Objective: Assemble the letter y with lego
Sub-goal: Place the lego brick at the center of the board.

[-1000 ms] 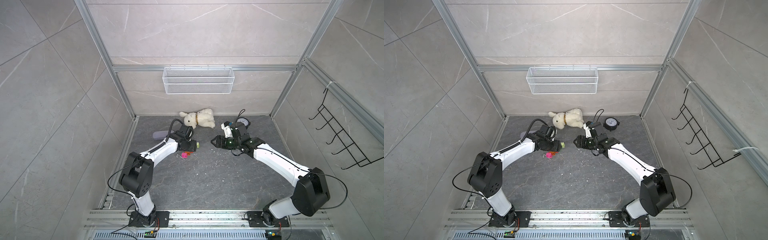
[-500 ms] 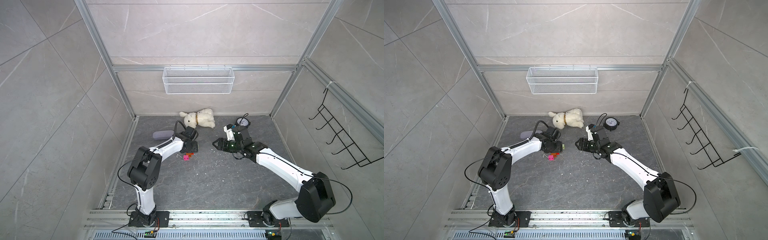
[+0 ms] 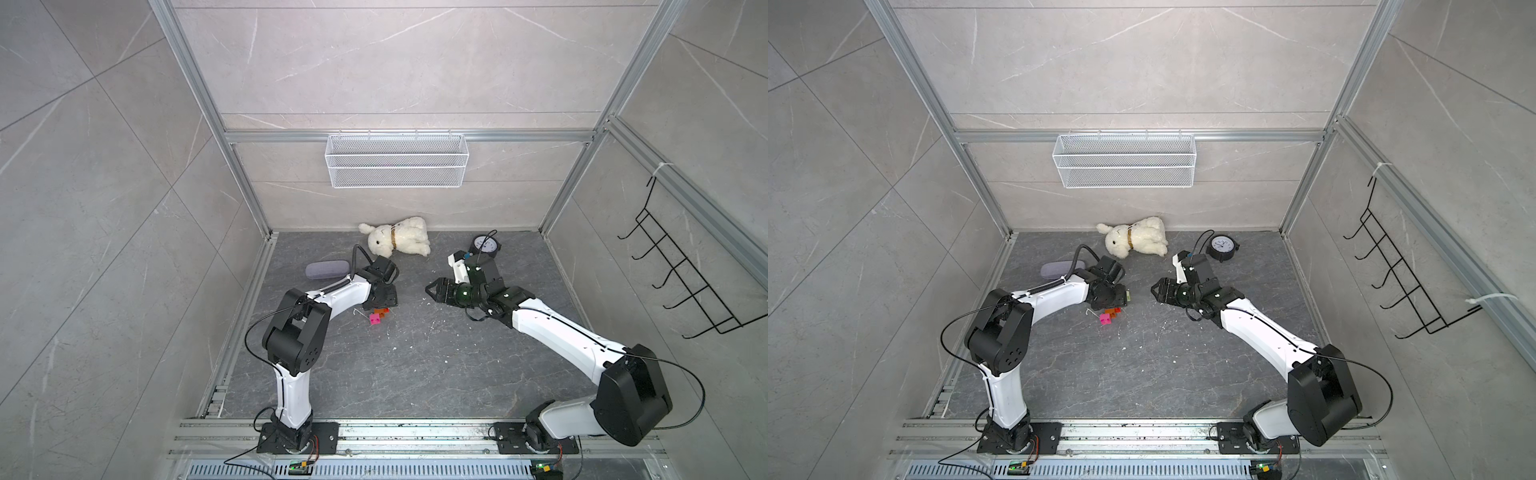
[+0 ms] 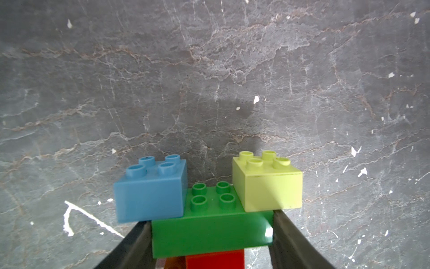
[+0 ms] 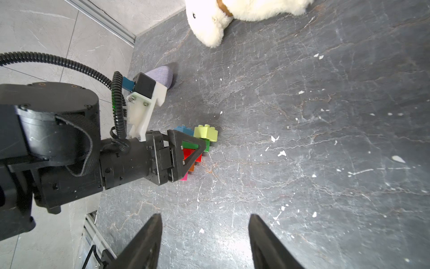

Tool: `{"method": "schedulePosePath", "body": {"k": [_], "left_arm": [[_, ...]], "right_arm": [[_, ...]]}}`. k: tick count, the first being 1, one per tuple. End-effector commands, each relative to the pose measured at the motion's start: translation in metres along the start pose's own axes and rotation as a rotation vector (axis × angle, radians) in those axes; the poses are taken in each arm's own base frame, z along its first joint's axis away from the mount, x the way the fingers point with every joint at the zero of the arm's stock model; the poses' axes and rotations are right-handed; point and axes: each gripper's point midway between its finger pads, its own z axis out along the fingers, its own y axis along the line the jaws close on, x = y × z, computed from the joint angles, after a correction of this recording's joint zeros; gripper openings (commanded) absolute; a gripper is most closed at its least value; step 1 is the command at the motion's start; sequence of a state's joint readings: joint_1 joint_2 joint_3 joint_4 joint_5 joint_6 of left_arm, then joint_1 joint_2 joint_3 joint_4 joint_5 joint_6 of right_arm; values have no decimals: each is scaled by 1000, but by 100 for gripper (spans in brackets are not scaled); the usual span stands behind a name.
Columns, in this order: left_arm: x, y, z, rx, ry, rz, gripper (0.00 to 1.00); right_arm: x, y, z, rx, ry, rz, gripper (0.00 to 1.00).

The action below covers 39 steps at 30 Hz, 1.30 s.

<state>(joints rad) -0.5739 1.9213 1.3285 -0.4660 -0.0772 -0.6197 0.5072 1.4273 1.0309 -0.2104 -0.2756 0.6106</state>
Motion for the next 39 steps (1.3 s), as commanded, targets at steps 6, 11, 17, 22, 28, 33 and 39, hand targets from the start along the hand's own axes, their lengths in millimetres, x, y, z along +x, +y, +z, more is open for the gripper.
{"method": "schedulePosePath", "body": {"k": [6, 11, 17, 22, 28, 33, 39], "left_arm": [[-5, -5, 3, 6, -12, -29, 55], [-2, -5, 8, 1, 0, -30, 55], [0, -3, 12, -7, 7, -33, 56], [0, -5, 9, 1, 6, -29, 67], [-8, -11, -9, 26, -21, -7, 85], [-18, -15, -36, 53, -72, 35, 100], [-43, 0, -91, 97, -229, 139, 100]], "right_arm": [[-3, 3, -5, -13, -26, 4, 62], [-3, 3, -5, -12, -26, 3, 62], [-2, 3, -5, -10, -26, 2, 62], [-3, 2, -6, -8, -30, 2, 63], [-6, 0, -8, 17, -40, -12, 64], [-14, -5, -12, 65, -62, -53, 65], [-33, -36, -25, 233, -124, -177, 96]]}}
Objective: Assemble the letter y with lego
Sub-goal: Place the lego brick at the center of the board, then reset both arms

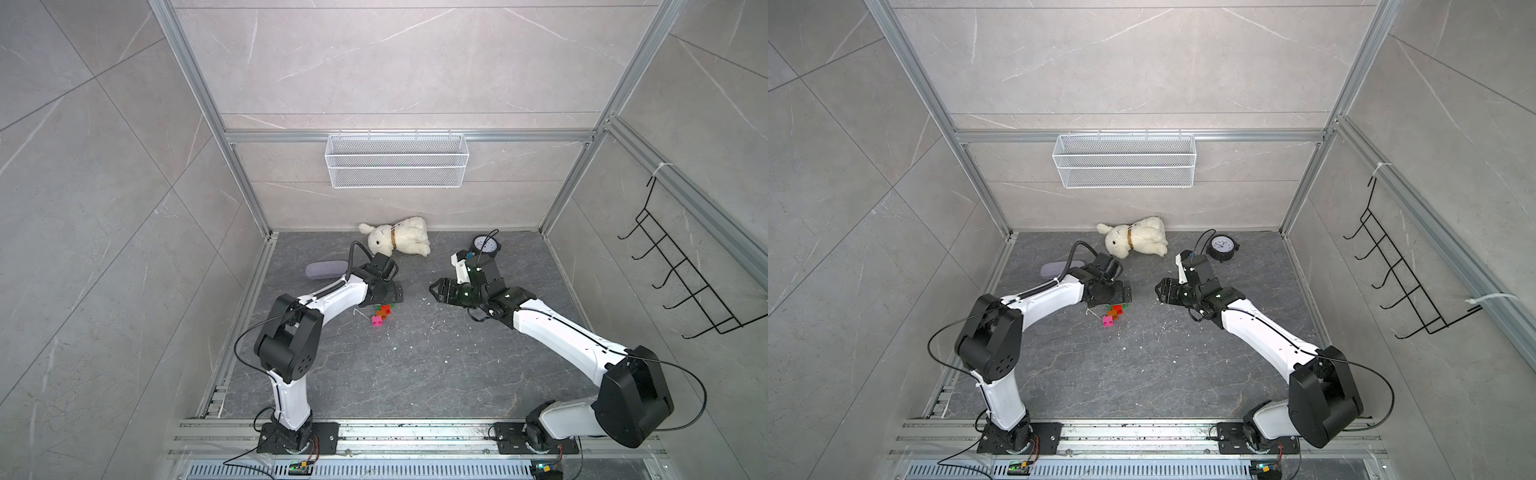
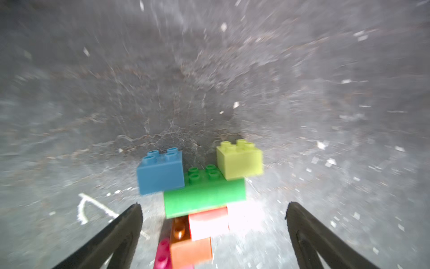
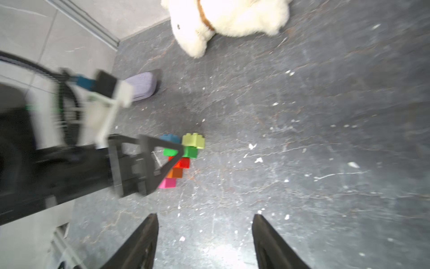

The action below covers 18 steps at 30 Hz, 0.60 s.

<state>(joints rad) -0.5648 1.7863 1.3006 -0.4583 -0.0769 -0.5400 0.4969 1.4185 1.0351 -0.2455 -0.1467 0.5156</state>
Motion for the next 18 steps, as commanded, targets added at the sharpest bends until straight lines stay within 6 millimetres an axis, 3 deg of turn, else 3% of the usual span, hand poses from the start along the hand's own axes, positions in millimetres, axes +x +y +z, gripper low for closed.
{"method": "schedulePosePath", "body": {"k": [1, 5, 9, 14, 18], "left_arm": [[-34, 12, -52, 43, -157, 82, 100], [-53, 67, -79, 9, -281, 101, 100], [-69, 141, -101, -101, -438, 94, 100], [-53, 206, -103, -220, -508, 85, 100], [-35, 229, -88, -256, -534, 83, 100]], "right_arm": [[-24, -24, -17, 141, -80, -114, 99], [-30, -58, -22, 287, -131, -226, 99], [-36, -88, -28, 411, -215, -335, 100], [-38, -125, -35, 526, -318, -376, 100], [-33, -147, -30, 543, -388, -370, 100]]}}
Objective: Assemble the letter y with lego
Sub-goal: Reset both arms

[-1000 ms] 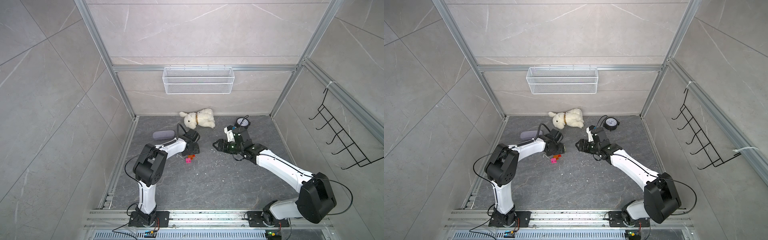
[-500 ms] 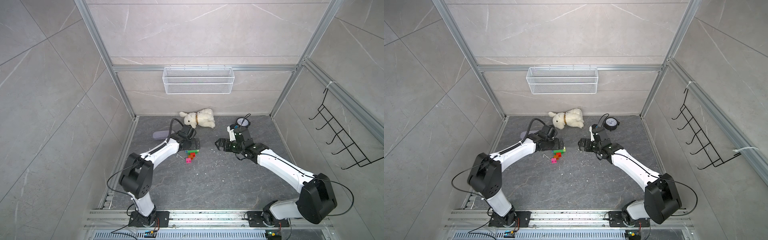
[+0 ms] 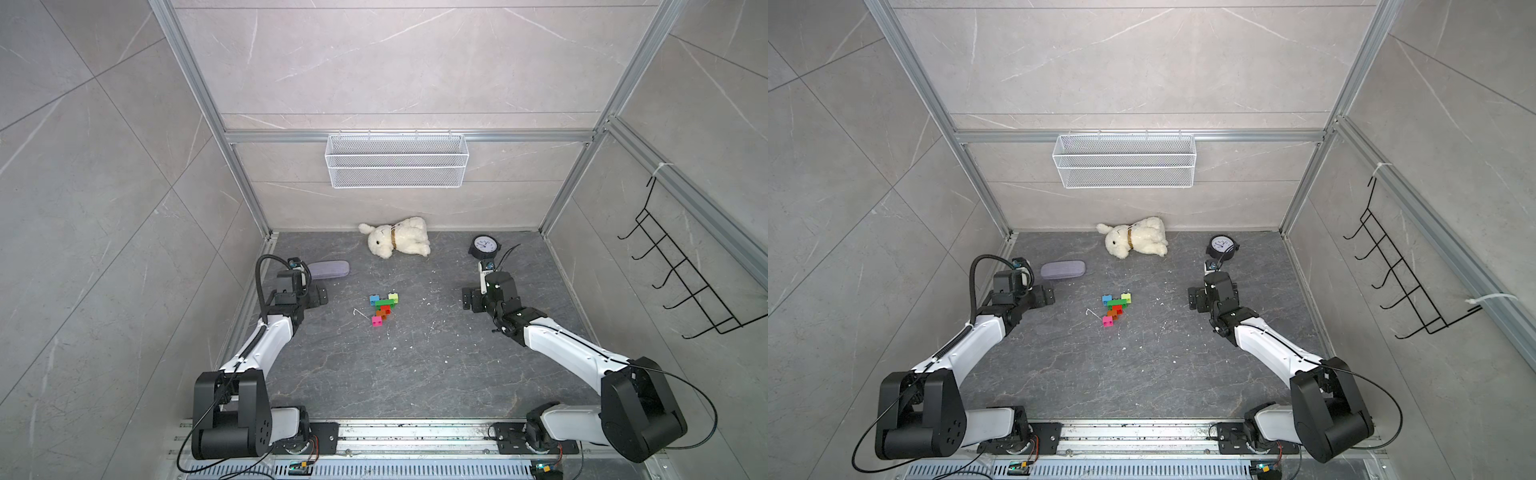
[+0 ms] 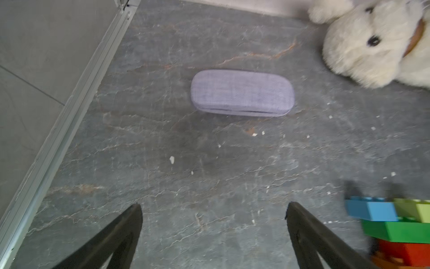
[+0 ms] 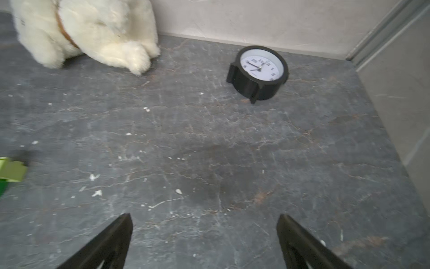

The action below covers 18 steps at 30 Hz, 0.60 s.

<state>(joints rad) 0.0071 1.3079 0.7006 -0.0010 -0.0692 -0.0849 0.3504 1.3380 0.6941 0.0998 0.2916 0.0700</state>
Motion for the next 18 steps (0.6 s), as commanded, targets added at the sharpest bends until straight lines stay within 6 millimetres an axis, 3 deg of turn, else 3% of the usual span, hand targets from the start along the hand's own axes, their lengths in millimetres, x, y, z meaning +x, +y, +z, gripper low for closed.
{"method": "schedulePosePath", "body": {"k": [1, 8, 11, 18], "left_arm": [[-18, 4, 1, 6, -166, 76, 100], [15, 4, 25, 5, -380, 99, 100], [15, 15, 31, -30, -319, 50, 100], [16, 18, 31, -30, -314, 35, 100]], "right_arm": [[-21, -16, 4, 53, -172, 6, 100], [-34, -14, 18, 14, -356, 8, 100], [-18, -4, 46, -9, -325, -24, 100], [-21, 30, 82, -148, -172, -144, 100]]}}
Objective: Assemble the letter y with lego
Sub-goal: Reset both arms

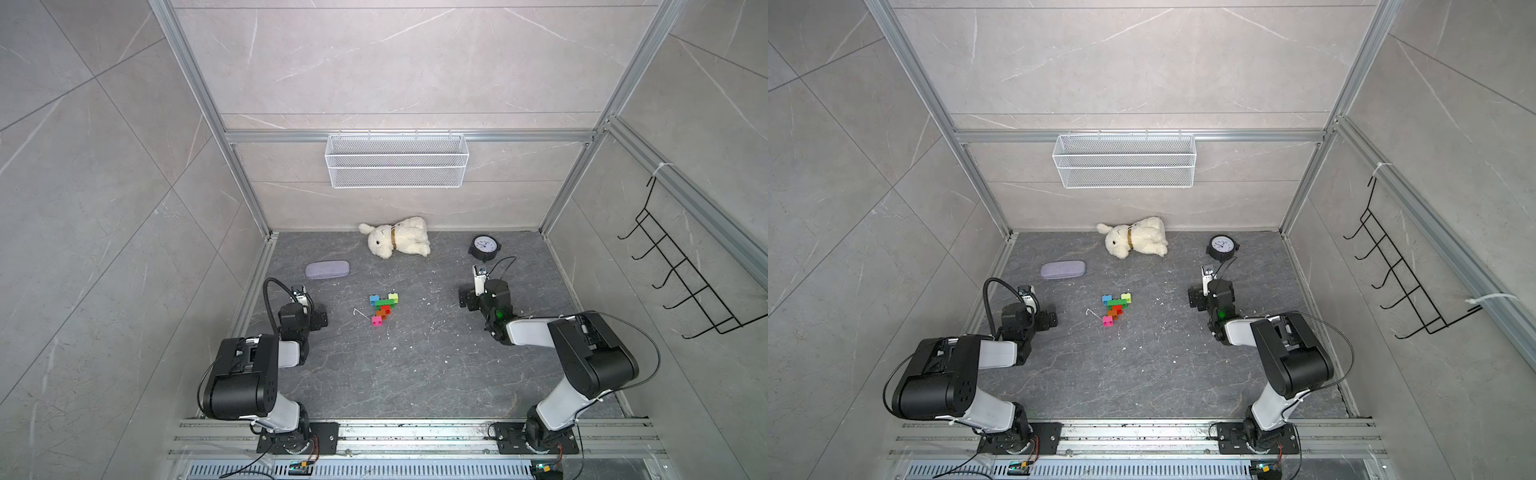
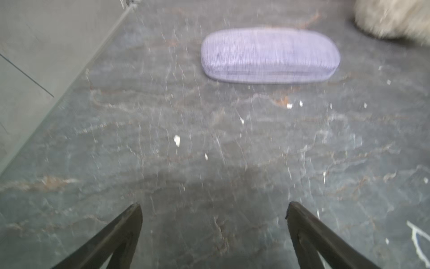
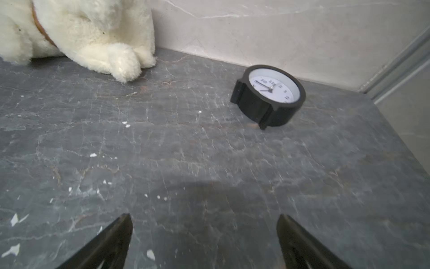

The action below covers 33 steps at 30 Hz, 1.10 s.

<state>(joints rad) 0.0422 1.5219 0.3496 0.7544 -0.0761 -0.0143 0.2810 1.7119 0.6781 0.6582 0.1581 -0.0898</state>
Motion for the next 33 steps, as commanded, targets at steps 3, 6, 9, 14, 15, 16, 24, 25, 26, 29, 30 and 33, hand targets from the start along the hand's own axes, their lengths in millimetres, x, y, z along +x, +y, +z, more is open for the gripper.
{"method": "schedulePosePath", "body": {"k": [3, 6, 9, 14, 15, 16, 24, 25, 26, 29, 30, 33], "left_arm": [[-35, 3, -2, -7, -120, -9, 100], [-35, 3, -2, -6, -119, -8, 100], [-35, 3, -3, -6, -118, -9, 100], [-35, 3, -3, -6, -118, -9, 100], [-35, 3, -3, -5, -118, -9, 100], [-35, 3, -3, -5, -120, -9, 100], [-35, 3, -3, -5, -122, -9, 100], [-35, 3, -3, -6, -121, -8, 100], [-35, 3, -3, -6, -121, -9, 100], [-35, 3, -3, -6, -120, -8, 100], [-35, 3, -3, -6, -121, -9, 100], [-35, 3, -3, -7, -120, -9, 100]], "right_arm": [[-23, 13, 6, -76, -66, -48, 100], [-32, 0, -12, -14, -123, -31, 100], [-46, -10, -36, 16, -148, -22, 100], [-54, -23, -78, 46, -103, -3, 100], [-47, -25, -82, 52, -94, 3, 100], [-39, -24, -84, 50, -77, 2, 100], [10, -32, -58, 123, -82, -27, 100], [17, -34, -59, 122, -33, -4, 100], [16, -36, -58, 102, -49, 17, 100], [20, -44, -52, 66, -26, 71, 100], [22, -49, -48, 36, -24, 110, 100], [29, -51, -52, -7, -35, 147, 100]]}}
